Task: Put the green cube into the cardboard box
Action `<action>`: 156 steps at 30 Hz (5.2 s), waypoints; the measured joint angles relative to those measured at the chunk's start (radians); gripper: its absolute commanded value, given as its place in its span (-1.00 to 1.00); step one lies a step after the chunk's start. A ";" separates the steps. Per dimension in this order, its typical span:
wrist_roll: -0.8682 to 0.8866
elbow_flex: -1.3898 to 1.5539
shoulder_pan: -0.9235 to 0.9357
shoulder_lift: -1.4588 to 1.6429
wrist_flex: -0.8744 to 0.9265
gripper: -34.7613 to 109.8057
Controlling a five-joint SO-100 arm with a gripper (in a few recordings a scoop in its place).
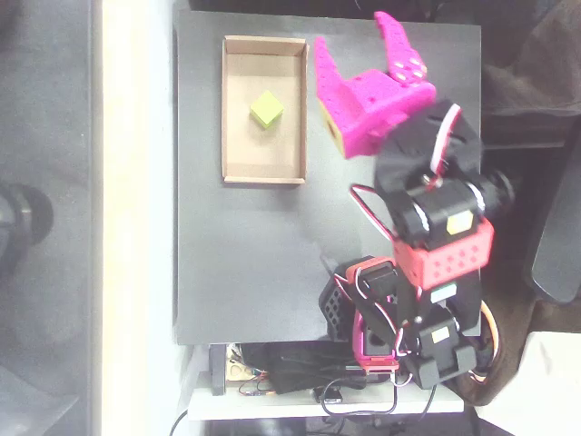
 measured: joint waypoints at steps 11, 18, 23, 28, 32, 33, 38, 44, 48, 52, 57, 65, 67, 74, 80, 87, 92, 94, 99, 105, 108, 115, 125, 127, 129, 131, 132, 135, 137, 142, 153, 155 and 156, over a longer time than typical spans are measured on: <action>0.005 -0.002 0.222 0.189 0.008 -0.26; 0.003 0.032 0.341 0.249 0.008 -0.37; 0.003 0.227 0.374 0.382 0.008 -0.40; 0.000 0.522 0.374 0.557 0.008 -0.42; 0.000 0.746 0.368 0.704 0.008 -0.46; 0.000 0.795 0.368 0.730 0.008 -0.47; -0.002 1.009 0.374 0.845 0.008 -0.47; -0.002 1.212 0.364 0.953 0.008 -0.47; -0.002 1.353 0.359 1.052 0.008 -0.47; -0.002 1.493 0.359 1.127 0.008 -0.46; -0.002 1.601 0.359 1.141 0.008 -0.46; -0.002 1.724 0.359 1.143 0.006 -0.46; -0.002 1.741 0.359 1.146 0.006 -0.46; 0.005 1.796 0.373 1.187 0.006 -0.46; 0.005 1.804 0.368 1.229 0.006 -0.46; 0.005 1.855 0.368 1.247 0.006 -0.46; 0.000 1.856 0.368 1.249 0.031 -0.46; 0.002 1.856 0.368 1.258 0.052 -0.46; 0.014 1.856 0.368 1.266 0.078 -0.46; 0.014 1.856 0.368 1.266 0.078 -0.46; 0.014 1.856 0.368 1.266 0.078 -0.46; 0.008 1.856 0.368 1.266 0.078 -0.46; 0.011 1.855 0.365 1.266 0.078 -0.46; 0.011 1.855 0.365 1.266 0.078 -0.46; 0.011 1.855 0.365 1.266 0.078 -0.46; 0.011 1.855 0.365 1.266 0.078 -0.46; 0.011 1.855 0.365 1.266 0.078 -0.46; 0.011 1.855 0.365 1.266 0.078 -0.46; 0.011 1.855 0.365 1.266 0.078 -0.46; 0.011 1.855 0.365 1.266 0.078 -0.46; 0.011 1.855 0.365 1.266 0.078 -0.46; 0.011 1.855 0.365 1.266 0.078 -0.46; 0.011 1.855 0.365 1.266 0.078 -0.46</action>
